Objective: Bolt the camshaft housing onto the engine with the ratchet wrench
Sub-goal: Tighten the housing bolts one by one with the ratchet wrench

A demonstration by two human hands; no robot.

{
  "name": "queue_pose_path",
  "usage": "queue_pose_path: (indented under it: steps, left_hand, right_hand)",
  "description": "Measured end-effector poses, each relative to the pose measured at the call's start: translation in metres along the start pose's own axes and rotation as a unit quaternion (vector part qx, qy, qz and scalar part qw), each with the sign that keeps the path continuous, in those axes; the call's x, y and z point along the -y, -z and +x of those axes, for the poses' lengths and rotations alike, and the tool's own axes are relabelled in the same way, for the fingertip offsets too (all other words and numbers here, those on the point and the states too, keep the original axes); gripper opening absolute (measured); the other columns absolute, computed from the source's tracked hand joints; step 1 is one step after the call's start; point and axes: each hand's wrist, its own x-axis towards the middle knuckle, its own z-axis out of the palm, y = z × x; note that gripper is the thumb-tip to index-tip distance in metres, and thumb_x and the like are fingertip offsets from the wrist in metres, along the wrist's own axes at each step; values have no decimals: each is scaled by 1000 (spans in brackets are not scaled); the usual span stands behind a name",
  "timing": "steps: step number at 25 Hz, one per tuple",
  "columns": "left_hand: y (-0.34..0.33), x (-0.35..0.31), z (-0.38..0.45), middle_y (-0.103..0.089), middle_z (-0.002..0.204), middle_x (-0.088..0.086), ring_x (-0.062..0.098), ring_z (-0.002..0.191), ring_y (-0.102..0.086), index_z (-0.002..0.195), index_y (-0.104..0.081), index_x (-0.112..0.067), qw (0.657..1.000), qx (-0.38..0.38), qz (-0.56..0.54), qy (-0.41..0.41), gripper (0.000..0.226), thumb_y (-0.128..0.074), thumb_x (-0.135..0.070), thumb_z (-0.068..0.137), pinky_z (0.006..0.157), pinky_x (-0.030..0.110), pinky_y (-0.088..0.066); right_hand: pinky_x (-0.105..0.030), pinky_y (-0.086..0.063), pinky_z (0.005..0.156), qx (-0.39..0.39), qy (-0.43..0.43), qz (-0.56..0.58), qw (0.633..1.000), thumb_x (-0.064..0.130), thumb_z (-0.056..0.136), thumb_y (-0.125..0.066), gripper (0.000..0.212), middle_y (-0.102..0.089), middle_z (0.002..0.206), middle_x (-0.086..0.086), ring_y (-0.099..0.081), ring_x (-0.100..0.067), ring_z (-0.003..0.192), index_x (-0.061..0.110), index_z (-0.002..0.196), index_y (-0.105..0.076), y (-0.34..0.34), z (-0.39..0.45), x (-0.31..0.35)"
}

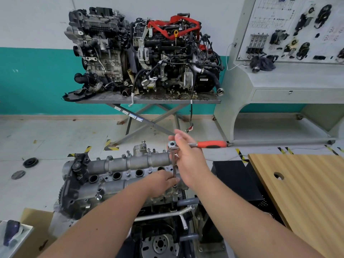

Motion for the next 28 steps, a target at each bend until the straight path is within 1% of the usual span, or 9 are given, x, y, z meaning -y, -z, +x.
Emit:
queue_pose_path:
  steps: [3,4,7,9,14,19,22,25,28]
  left_hand:
    - [-1,2,2,-64,77,-3,4,61,-57,94,-65,-17,1000,-1,11,3,36,-42,-43,103,57,26,-44]
    - [-2,2,1,-65,78,-4,1,60,-58,90,-63,-17,1000,-7,11,2,29,-44,-36,102,58,25,-47]
    - [-6,2,-2,-67,111,-3,-11,74,-59,114,-61,-17,997,-49,-44,-47,23,-43,-27,105,75,10,-49]
    - [-4,2,-2,-71,102,2,0,71,-60,110,-64,-20,999,-36,-7,-37,36,-39,-46,104,73,13,-48]
    - [0,1,-2,-68,100,9,17,82,-62,113,-63,-16,1000,3,-4,9,50,-36,-57,101,78,34,-51]
    - [0,0,-7,-64,88,13,14,66,-53,96,-51,-23,1000,-2,-22,6,37,-37,-57,101,64,30,-43]
    - [0,1,-7,-51,71,2,13,60,-48,87,-55,-12,999,0,-39,-3,47,-40,-54,102,61,31,-40]
    - [-1,0,-6,-56,72,0,13,63,-53,90,-59,-9,1000,6,-30,-3,50,-41,-54,101,62,30,-43]
    - [-2,0,-5,-61,79,2,13,66,-56,105,-63,-12,1000,7,-20,2,48,-40,-53,102,61,29,-43]
  right_hand:
    - [-23,-45,102,33,163,-227,960,30,100,-58,25,-66,123,23,-55,6,119,48,114,-68,8,-10,-12]
    - [-23,-44,102,33,270,-326,905,21,98,-61,29,-64,129,18,-54,1,122,39,118,-70,11,-10,-14]
    - [-38,-50,92,60,496,-603,622,-3,83,-60,33,-70,121,-6,-62,-29,112,12,108,-76,14,1,-10]
    - [-41,-48,89,105,459,-710,524,8,87,-51,35,-70,108,-5,-63,-31,105,12,114,-71,7,5,5]
    - [-39,-42,71,172,331,-806,460,48,104,-26,43,-58,100,-2,-57,-26,88,22,132,-46,-2,8,30]
    - [-38,-40,64,176,181,-788,561,39,107,-25,34,-50,79,1,-54,-26,79,21,87,-46,-13,15,43]
    - [-39,-52,69,161,87,-711,679,30,105,-33,36,-65,73,-5,-64,-26,71,20,75,-49,-15,17,49]
    - [-34,-53,69,105,-111,-449,880,19,102,-42,18,-73,67,-5,-72,-22,66,8,98,-55,-18,13,52]
    - [-27,-56,54,19,-193,-88,977,8,102,-42,6,-72,70,-8,-73,-26,72,8,96,-45,-17,6,42]
